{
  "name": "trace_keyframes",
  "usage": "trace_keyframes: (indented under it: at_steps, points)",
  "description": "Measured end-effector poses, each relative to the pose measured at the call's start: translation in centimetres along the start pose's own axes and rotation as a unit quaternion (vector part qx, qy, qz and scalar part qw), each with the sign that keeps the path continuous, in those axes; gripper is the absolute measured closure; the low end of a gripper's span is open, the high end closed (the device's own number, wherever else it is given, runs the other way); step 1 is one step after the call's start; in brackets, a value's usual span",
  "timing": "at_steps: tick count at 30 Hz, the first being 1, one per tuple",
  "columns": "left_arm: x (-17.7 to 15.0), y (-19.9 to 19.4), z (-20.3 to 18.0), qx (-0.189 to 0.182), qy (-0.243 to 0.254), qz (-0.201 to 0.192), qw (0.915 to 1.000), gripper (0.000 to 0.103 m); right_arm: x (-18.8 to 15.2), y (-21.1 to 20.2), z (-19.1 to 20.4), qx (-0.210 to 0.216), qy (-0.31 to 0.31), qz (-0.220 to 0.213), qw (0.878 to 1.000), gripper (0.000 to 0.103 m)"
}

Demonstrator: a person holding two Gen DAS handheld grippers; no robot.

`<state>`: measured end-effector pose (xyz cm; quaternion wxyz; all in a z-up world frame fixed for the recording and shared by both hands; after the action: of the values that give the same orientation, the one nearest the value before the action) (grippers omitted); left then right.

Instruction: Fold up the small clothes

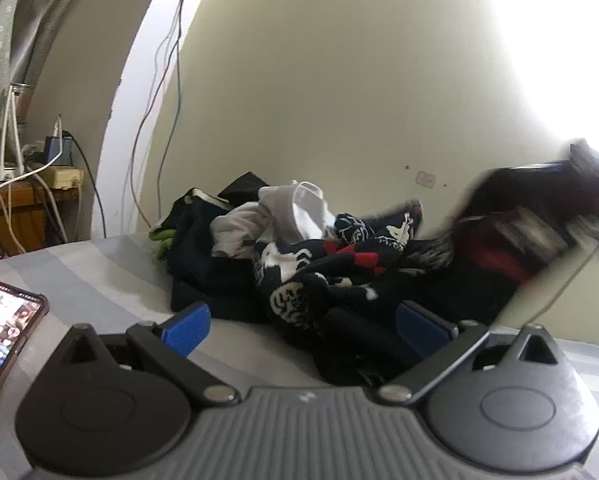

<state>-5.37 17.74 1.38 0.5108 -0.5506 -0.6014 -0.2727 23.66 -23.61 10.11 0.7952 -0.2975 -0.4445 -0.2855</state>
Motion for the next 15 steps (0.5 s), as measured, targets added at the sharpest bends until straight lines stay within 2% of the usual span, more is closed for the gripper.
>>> trace_keyframes:
  at_steps: [5,8,9,10,11,13,15]
  points:
    - [0.0,0.5,-1.8,-0.02,0.029,0.027,0.999,0.0,-1.3,-8.8,-4.7,-0.089,0.003,-0.034,0.995,0.091]
    - [0.0,1.0,-3.7,-0.045,0.047,0.044,0.9969,0.0,-3.9,-12.2,-8.9,-0.153,0.063,-0.058,0.985,0.091]
    - [0.1,1.2,-4.3,-0.056,0.049,0.052,0.9959,0.0,-4.5,-14.2,-10.3,-0.171,0.081,-0.056,0.98,0.089]
    - [0.1,1.4,-5.1,-0.069,0.05,0.063,0.9944,0.0,-6.4,-14.7,-12.1,-0.21,0.101,-0.038,0.972,0.088]
    - [0.1,1.7,-5.8,-0.08,0.051,0.072,0.9929,0.0,-7.9,-15.2,-13.5,-0.238,0.112,-0.019,0.965,0.082]
    - [-0.3,2.2,-7.4,-0.105,0.054,0.093,0.9886,0.0,-10.0,-16.2,-15.3,-0.279,0.125,-0.009,0.952,0.049]
    - [-0.8,2.9,-8.6,-0.126,0.054,0.123,0.9828,0.0,-11.7,-16.6,-15.4,-0.324,0.109,-0.009,0.94,0.047]
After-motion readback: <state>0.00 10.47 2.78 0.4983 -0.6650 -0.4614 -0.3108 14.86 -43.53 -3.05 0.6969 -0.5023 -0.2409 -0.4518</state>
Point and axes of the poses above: each gripper's, at about its wrist camera, not at the fingertips, and y roughly the way its jaws point, z to its left, x to its top, the point moved 6 cm from there along y, roughly the way its jaws point, and after that the axes turned 5 degrees about -y, right-handed, at the moved point
